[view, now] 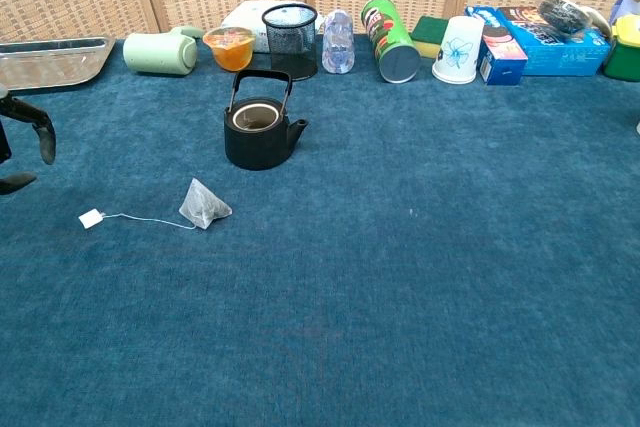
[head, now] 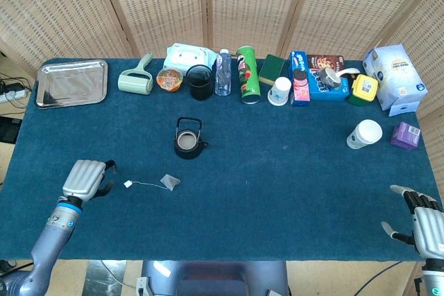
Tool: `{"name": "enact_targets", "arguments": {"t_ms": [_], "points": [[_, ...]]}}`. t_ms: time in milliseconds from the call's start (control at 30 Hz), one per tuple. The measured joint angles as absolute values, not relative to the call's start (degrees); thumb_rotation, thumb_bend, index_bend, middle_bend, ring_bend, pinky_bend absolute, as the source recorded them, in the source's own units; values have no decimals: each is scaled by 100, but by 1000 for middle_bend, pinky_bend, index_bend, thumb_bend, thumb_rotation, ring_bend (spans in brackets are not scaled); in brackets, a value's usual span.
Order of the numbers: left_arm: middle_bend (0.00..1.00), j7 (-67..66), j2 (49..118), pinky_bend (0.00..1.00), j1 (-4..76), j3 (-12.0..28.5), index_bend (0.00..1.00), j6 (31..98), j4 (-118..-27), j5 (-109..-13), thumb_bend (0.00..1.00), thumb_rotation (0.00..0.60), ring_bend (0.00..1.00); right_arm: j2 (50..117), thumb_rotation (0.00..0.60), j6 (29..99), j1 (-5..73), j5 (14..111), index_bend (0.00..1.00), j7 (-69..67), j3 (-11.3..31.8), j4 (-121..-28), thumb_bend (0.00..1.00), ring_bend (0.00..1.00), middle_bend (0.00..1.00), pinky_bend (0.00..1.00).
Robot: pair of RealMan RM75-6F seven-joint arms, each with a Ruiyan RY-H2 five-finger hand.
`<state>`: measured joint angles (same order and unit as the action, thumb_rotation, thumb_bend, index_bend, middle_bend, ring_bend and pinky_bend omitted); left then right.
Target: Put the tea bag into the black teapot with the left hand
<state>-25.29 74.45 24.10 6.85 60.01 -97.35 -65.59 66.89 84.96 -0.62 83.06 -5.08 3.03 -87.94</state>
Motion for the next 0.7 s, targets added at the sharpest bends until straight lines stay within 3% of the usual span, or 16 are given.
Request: {"name": "enact_targets", "arguments": {"t_ms": [700], "points": [[1000, -2502, 8039, 944, 2861, 514, 449, 5479, -8956, -5861, 392, 600, 1000, 6689, 600, 8393, -62, 8164, 223, -402, 315, -8871, 237, 268, 278, 223]]}}
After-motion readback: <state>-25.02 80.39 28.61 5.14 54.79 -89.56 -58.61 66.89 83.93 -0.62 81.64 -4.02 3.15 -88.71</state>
